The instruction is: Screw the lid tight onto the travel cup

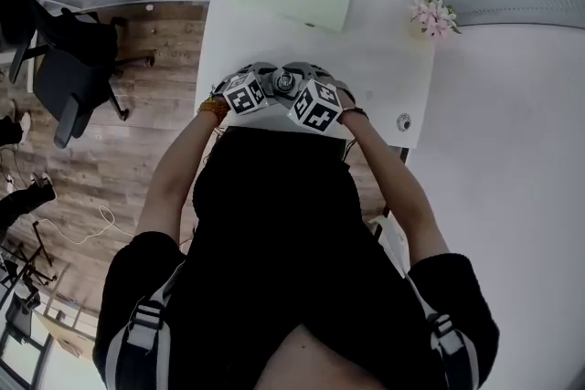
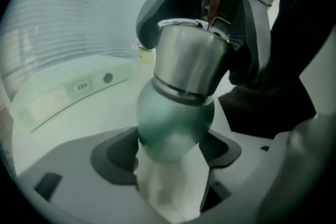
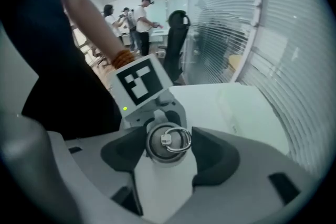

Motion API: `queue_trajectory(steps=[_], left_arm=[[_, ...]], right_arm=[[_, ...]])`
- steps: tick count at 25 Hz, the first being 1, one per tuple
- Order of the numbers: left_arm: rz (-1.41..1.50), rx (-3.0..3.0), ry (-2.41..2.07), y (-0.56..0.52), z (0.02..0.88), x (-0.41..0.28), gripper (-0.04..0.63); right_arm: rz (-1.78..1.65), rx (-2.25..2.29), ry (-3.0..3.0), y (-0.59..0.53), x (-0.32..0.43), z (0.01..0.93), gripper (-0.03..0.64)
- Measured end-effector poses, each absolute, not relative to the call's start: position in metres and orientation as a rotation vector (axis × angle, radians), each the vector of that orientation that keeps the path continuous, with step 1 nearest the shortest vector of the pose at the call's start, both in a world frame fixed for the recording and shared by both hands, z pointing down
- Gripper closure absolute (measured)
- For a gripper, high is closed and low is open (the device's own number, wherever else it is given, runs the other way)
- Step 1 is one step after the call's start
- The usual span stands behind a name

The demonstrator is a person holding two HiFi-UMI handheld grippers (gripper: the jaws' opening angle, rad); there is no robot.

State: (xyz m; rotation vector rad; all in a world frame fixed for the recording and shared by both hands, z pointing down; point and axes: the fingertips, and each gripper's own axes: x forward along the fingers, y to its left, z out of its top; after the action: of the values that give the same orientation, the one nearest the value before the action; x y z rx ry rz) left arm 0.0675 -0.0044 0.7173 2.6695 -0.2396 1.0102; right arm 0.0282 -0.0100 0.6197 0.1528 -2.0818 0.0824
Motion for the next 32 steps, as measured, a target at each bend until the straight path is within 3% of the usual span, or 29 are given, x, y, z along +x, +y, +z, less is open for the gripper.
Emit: queue_trajectory(steps=[7,16,22,32], left_arm=[[1.226,2.689,0.17,0.002,0.718,0.063,0.229],[0.932,2.656,-0.412,-0.001,0.716,0.063,0.23],[0.894,2.582,-0.632,-0.004,0.718,0.063,0.232],[1.131,2.717,-0.047,0.008,0.723,0.061,0.233]], right_arm=[[-0.113,-0.169,-1.995,0.001,0.025,0.622,0.339],[0.372,0.471,-2.205,-0.016,0.032,0.604,0.316],[0.406,0.602,-2.132,-0.014,0.032,0.617,0.364],[0.1,0.047,-2.1,0.005,0.028,0.621,0.367]])
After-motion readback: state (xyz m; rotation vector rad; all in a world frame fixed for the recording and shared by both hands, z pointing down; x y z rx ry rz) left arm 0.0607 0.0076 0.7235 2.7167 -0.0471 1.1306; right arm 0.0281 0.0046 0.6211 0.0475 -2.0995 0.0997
